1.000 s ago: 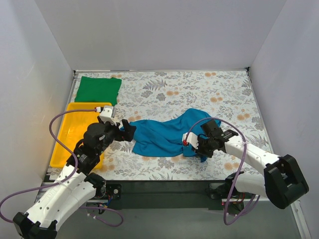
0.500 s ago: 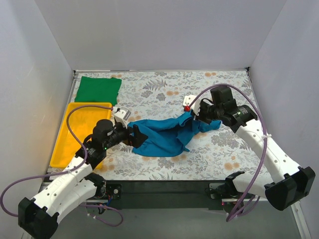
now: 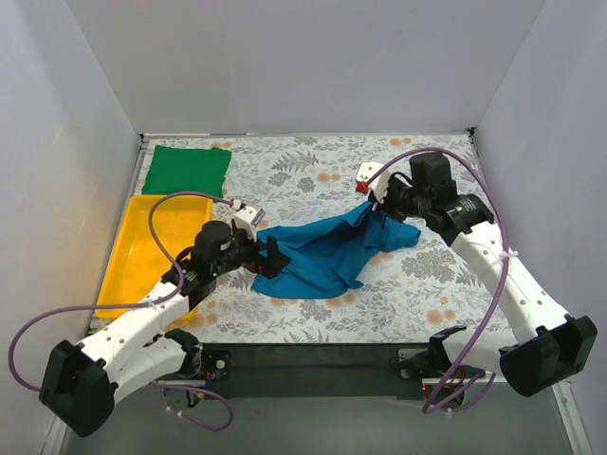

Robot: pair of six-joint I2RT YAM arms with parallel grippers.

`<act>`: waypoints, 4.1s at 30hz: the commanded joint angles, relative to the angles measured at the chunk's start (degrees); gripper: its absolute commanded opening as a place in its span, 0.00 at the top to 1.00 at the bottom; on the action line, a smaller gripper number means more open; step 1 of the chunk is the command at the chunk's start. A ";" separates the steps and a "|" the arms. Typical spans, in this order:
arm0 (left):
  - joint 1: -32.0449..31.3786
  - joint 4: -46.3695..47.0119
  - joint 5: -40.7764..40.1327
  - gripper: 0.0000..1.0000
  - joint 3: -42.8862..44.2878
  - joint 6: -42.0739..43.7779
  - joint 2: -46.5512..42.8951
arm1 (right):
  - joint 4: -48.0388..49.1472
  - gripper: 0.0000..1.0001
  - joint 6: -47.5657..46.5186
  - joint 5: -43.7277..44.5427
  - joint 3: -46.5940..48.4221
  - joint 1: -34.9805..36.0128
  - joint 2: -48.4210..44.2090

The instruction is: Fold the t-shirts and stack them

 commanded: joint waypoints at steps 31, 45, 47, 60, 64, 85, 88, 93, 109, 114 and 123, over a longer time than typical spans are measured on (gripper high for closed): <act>-11.58 25.62 -25.90 0.19 11.58 19.14 37.35 | 3.63 0.99 9.34 -10.11 6.64 -10.80 -2.77; -11.49 22.20 -27.47 0.93 16.76 20.63 43.33 | 3.72 0.99 9.69 -11.78 5.41 -12.21 -3.56; -11.49 22.20 -30.70 1.00 17.12 20.98 42.98 | 3.63 0.99 9.78 -11.52 4.97 -12.47 -4.00; -11.58 17.98 -31.79 1.00 19.31 25.65 11.37 | -0.14 0.99 6.44 -8.70 11.90 -13.00 -7.34; -11.58 15.35 -28.10 1.00 22.56 24.94 4.75 | -2.34 0.99 4.68 -9.06 17.70 -13.00 -8.74; -11.67 7.87 -17.82 1.00 41.46 19.67 -4.13 | -3.31 0.99 1.61 -8.97 41.70 -15.81 -13.75; -11.67 7.17 -12.38 1.00 44.79 17.04 -4.83 | -3.49 0.99 1.25 -10.02 44.68 -16.34 -14.89; -11.67 6.55 -5.16 1.00 50.41 11.76 -5.45 | -3.22 0.99 2.83 -12.22 53.02 -18.97 -15.78; -11.67 -1.62 -19.27 1.00 45.09 12.90 -1.42 | 1.25 0.99 1.44 -11.88 38.23 -23.02 -18.15; -9.75 2.76 -25.37 1.00 28.48 12.56 5.96 | 7.40 0.99 -0.68 -9.06 10.37 -23.10 -18.68; 5.38 9.99 -14.38 1.00 25.89 1.91 39.69 | 27.44 0.99 -0.77 -4.23 -16.39 -23.54 -4.05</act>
